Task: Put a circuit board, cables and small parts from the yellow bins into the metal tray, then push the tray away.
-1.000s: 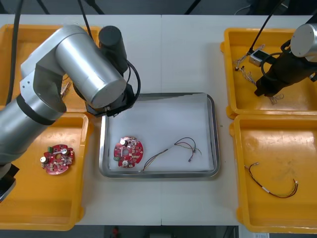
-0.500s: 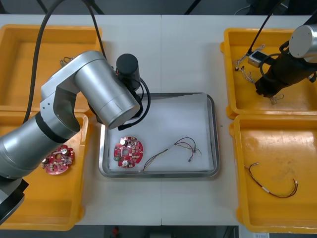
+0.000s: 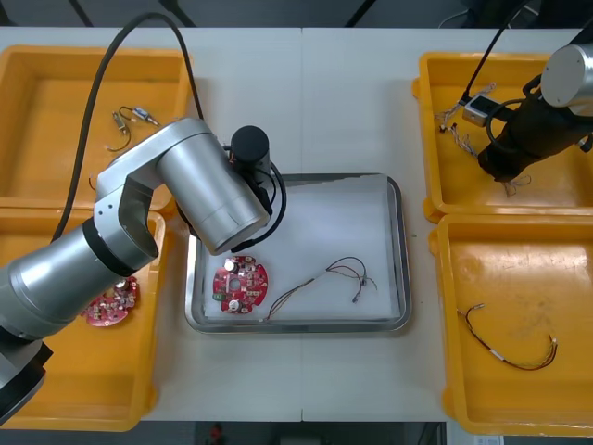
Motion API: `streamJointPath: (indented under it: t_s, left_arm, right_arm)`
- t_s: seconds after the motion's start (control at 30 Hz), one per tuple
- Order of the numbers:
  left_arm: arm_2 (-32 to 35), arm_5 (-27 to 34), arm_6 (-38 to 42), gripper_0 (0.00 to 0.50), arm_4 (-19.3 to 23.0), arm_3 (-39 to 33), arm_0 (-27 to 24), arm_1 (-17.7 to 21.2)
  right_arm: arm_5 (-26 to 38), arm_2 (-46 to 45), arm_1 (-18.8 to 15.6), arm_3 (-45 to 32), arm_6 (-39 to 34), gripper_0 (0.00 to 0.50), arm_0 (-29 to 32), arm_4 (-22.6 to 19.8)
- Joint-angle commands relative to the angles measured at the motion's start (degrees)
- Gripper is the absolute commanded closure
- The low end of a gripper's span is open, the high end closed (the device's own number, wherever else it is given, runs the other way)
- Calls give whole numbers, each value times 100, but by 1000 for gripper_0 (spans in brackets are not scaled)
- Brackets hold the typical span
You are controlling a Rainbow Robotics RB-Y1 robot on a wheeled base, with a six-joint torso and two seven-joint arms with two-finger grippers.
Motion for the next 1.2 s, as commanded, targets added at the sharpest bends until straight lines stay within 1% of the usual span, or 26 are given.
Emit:
streamJointPath:
  t_s: [0.03,0.33,0.37,0.43,0.47,0.5,0.57,0.63,0.67,0.8,1.0,1.07,1.1,1.17,1.2]
  left_arm:
    - [-227,-109,344,500,-55,1,64,-124]
    - [-254,-215,388,494,-46,1,116,-124]
    - [-245,-215,388,491,-64,-8,116,-124]
    - [-254,-206,388,464,-125,-8,116,-124]
    - [-245,-206,379,409,-160,-8,116,-124]
    - [-245,-206,361,368,-178,1,116,-124]
    - [-245,-206,352,178,-213,-8,116,-115]
    - [-245,-206,361,30,-231,-8,116,-107]
    - [-245,-206,370,0,-248,-8,125,-107]
    - [-245,-188,388,0,-292,-61,116,-80]
    - [-219,119,405,0,-222,-518,90,96]
    - [-96,348,423,0,59,-843,55,219]
    - [-60,400,423,0,130,-913,28,245]
    - [107,603,449,0,472,-1186,-59,377]
    - [159,655,449,0,560,-1247,-86,412]
  right_arm:
    - [258,-219,-288,-354,259,500,-234,26]
    - [926,-773,-613,-847,399,500,-234,35]
    - [1022,-835,-657,-917,417,500,-234,35]
    - [1172,-940,-701,-996,434,500,-234,44]
    - [1295,-1045,-745,-1066,443,500,-234,53]
    - [1356,-1089,-763,-1101,452,500,-234,62]
    - [1576,-1248,-815,-1180,470,500,-234,70]
    - [1770,-1388,-851,-1251,478,500,-234,88]
    - [1857,-1441,-859,-1286,487,500,-234,97]
    - [2279,-1696,-877,-1444,487,500,-234,176]
    - [2851,-2135,-895,-1769,452,500,-234,273]
    - [3062,-2329,-886,-1980,426,500,-234,308]
    - [3105,-2364,-895,-2024,417,500,-234,308]
    - [3237,-2478,-886,-2235,382,500,-226,325]
    - [3255,-2504,-886,-2279,364,500,-217,325]
